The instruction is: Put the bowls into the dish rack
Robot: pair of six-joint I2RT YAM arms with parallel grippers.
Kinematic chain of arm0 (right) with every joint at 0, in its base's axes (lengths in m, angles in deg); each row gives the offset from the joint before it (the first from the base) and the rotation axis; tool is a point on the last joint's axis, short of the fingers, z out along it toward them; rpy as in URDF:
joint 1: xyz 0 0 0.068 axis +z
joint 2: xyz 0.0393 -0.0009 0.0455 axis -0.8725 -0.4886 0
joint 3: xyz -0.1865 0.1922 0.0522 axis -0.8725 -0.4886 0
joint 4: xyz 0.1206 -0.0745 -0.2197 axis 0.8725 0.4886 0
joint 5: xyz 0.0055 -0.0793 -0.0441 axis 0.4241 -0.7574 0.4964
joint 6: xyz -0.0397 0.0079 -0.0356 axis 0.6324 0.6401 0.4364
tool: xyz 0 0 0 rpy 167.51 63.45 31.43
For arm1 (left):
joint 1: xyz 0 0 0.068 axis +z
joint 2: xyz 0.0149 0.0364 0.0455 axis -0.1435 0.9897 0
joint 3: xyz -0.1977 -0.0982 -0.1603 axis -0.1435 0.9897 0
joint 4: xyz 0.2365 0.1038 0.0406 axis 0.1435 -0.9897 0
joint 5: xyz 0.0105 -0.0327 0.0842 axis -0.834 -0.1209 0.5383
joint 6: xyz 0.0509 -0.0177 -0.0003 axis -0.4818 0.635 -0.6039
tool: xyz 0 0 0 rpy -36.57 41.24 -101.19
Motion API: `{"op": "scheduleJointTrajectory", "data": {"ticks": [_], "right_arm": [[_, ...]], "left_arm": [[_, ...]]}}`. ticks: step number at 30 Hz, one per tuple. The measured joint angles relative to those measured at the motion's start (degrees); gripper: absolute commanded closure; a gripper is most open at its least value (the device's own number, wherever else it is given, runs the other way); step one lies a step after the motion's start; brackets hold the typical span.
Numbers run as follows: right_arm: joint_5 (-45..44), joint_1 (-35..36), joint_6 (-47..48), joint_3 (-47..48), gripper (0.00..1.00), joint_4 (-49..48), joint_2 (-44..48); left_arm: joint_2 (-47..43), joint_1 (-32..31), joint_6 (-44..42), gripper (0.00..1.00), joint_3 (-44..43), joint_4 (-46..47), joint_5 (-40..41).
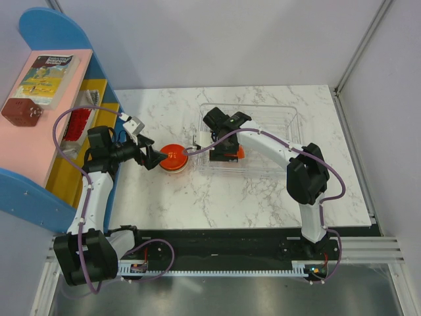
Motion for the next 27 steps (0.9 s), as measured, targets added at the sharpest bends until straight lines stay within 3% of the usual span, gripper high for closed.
{"op": "scheduleJointTrajectory", "data": {"ticks": [1,3,14,27], "right_arm": [[0.0,0.0,0.0,0.0,0.05,0.0,0.0],[0.7,0.0,-0.7,0.0,0.02,0.0,0.0],[2.6,-0.1,-3.4,0.0,0.02,-0.7,0.0],[-2.2,0.3,-6.6,0.0,0.02,-3.9,4.7]], "left_arm": [[0.0,0.0,0.0,0.0,0.0,0.0,0.0],[0.0,0.0,0.0,0.0,0.0,0.0,0.0],[0.0,0.0,0.0,0.0,0.1,0.0,0.0],[1.8,0.0,0.0,0.0,0.4,0.2,2.0]]}}
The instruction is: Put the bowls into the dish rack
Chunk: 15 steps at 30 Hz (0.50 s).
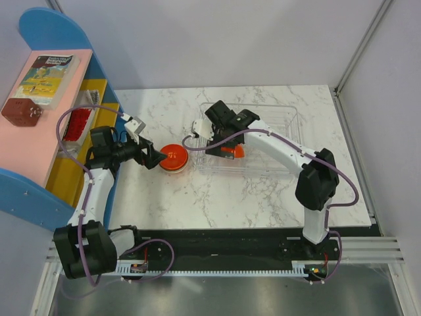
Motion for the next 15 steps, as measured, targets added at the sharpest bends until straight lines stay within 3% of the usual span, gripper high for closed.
{"op": "scheduleJointTrajectory", "data": {"ticks": [9,15], "right_arm": [[0.3,-0.1,-3.0,-0.2,0.02,-5.4,8.0],[2.6,-0.1,-5.8,-0.3,0.02,-8.2,12.2]], "left_arm": [[9.3,0.0,0.0,0.01,0.0,-0.1,7.9],[11.5,0.0,-0.3,0.25,-0.2,-0.1,10.2]]}}
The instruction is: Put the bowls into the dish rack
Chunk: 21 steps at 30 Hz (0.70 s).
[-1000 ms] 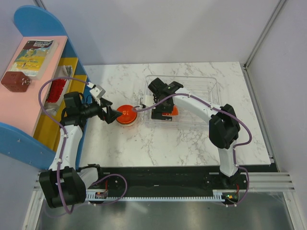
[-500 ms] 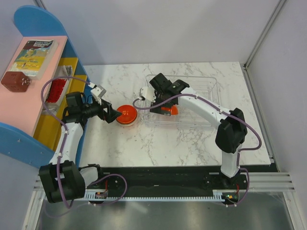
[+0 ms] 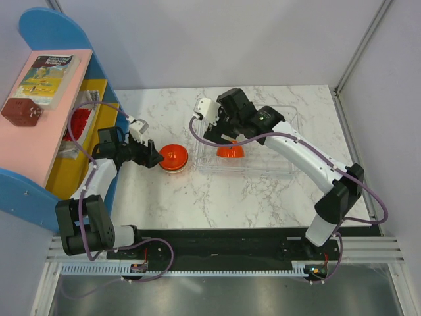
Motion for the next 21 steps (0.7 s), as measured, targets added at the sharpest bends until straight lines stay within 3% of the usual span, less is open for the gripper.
{"op": "scheduleJointTrajectory", "data": {"ticks": [3,12,13,14,17,21], "right_arm": [[1.0,0.0,-0.8,-0.5,0.02,-0.5,0.8],[3.4,0.0,-2.2,-2.4,0.02,-1.0,1.1],[3.6,0.0,-2.3,-2.5,0.02,-1.0,1.2],[3.8,0.0,-2.4,-2.5,0.02,-1.0,1.3],[4.6,0.0,-2.6,-2.5,0.02,-1.0,1.9],[5.7,0.0,-3.0,-2.5,0.02,-1.1,2.7]], "left_arm": [[0.7,-0.1,-0.3,0.34,-0.2,0.0,0.7],[2.9,-5.3,-0.4,0.36,-0.7,0.0,6.7],[3.1,-6.0,-0.4,0.38,-0.8,0.1,7.4],[3.4,-6.5,-0.4,0.47,-0.8,0.1,8.1],[4.0,-7.5,-0.5,0.62,-0.9,0.5,10.7],[4.3,-7.8,-0.6,0.71,-1.0,1.1,13.4]]}}
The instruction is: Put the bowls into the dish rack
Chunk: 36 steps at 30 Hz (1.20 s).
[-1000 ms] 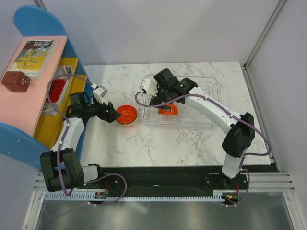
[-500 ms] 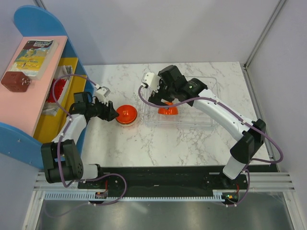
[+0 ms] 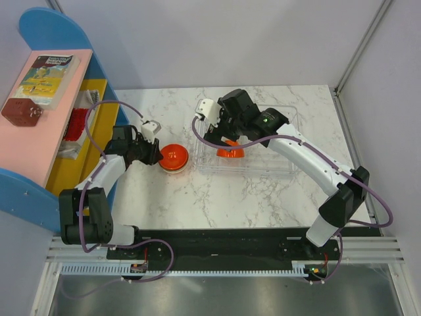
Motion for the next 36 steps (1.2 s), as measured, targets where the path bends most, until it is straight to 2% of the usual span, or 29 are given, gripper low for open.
{"op": "scheduleJointTrajectory", "data": {"ticks": [7,9,20,28,32,36], "right_arm": [[0.7,0.0,-0.4,0.0,0.02,-0.1,0.2],[0.8,0.0,-0.6,0.0,0.02,0.0,0.2],[1.7,0.0,-2.3,0.0,0.02,-0.1,0.2],[2.1,0.0,-4.1,0.0,0.02,-0.3,0.0],[5.9,-0.7,-7.2,0.0,0.02,-1.2,-0.2],[14.9,-4.1,-13.7,0.0,0.02,-3.2,-1.4]], "left_arm": [[0.0,-0.7,0.0,0.87,0.0,1.6,2.1],[0.0,-0.8,0.0,0.98,0.0,1.6,2.1],[0.0,-1.2,0.0,0.98,-2.6,-0.5,1.2],[-0.7,-1.2,-0.1,0.98,-5.0,-1.5,-3.0],[-2.3,-1.2,-0.6,0.98,-5.0,-1.9,-6.6],[-5.2,-1.2,-1.6,0.98,-5.0,-2.4,-12.4]]}}
